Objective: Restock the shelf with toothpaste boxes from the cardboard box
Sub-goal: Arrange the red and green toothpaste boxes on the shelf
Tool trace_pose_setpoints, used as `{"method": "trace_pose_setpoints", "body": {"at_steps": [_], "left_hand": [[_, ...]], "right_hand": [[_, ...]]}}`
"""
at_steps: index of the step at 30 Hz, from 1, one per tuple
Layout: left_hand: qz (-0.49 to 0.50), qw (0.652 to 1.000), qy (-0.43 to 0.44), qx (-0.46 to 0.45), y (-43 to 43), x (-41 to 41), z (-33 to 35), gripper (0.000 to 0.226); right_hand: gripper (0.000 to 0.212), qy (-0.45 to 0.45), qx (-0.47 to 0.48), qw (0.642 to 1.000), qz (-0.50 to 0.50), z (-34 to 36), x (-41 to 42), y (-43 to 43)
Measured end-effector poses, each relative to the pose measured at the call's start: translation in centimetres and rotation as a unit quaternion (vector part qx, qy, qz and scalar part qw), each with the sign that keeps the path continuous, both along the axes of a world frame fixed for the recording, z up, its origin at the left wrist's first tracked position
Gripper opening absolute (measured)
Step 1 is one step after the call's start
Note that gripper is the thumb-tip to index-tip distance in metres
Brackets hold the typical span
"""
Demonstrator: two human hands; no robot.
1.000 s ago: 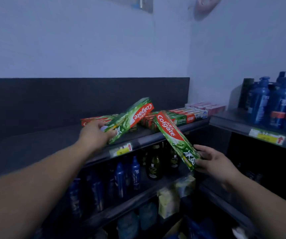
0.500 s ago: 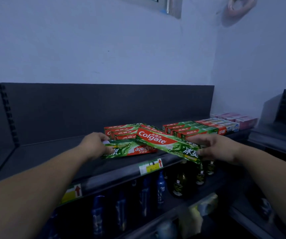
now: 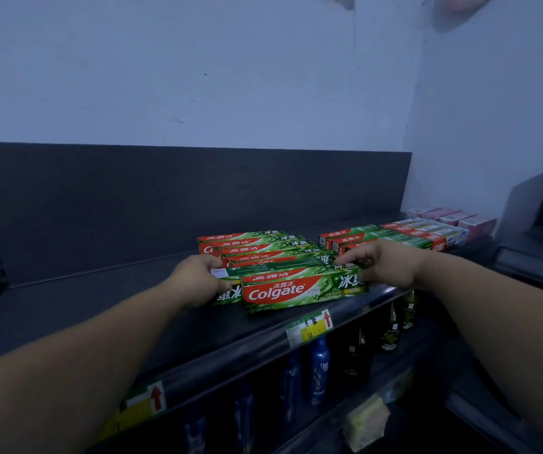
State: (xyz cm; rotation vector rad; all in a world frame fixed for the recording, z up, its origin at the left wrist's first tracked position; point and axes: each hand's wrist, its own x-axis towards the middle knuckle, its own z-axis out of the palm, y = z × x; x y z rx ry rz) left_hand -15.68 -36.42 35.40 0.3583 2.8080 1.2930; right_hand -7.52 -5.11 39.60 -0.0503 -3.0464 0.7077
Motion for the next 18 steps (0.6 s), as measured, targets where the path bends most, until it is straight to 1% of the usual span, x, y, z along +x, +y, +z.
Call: {"method": "trace_pose_setpoints", "body": {"at_steps": [2, 6, 9, 12, 15, 18], "left_hand": [[-0.011, 1.0, 0.004, -0.003, 0.1, -0.2, 0.0, 0.041], [-0.032, 0.999, 0.006, 0.002, -0.4, 0.0, 0.2, 0.043], [-0.057, 0.998, -0.014, 0.022, -0.6, 0.4, 0.5, 0.049], [-0.075, 0.997, -0.014, 0.009, -0.4, 0.3, 0.4, 0.062], [-0.08, 0.997, -0.004, 0.011, 0.1, 0.3, 0.1, 0.064], [-0.078, 0.997, 0.005, -0.001, 0.8, 0.2, -0.2, 0.067]], "right_hand": [[0.046, 0.01, 0.031, 0.999, -0.016, -0.3, -0.6, -0.8], [0.048, 0.036, 0.017, 0.999, -0.024, -1.5, -1.7, -2.1], [0.057, 0.045, 0.013, 0.998, -0.038, -2.0, -2.0, -3.1], [0.063, 0.067, 0.028, 0.995, -0.064, -2.4, -2.1, -4.0], [0.056, 0.079, 0.097, 0.987, -0.097, -3.1, -2.4, -4.4], [0.048, 0.103, 0.128, 0.977, -0.133, -3.7, -2.4, -4.6]]}}
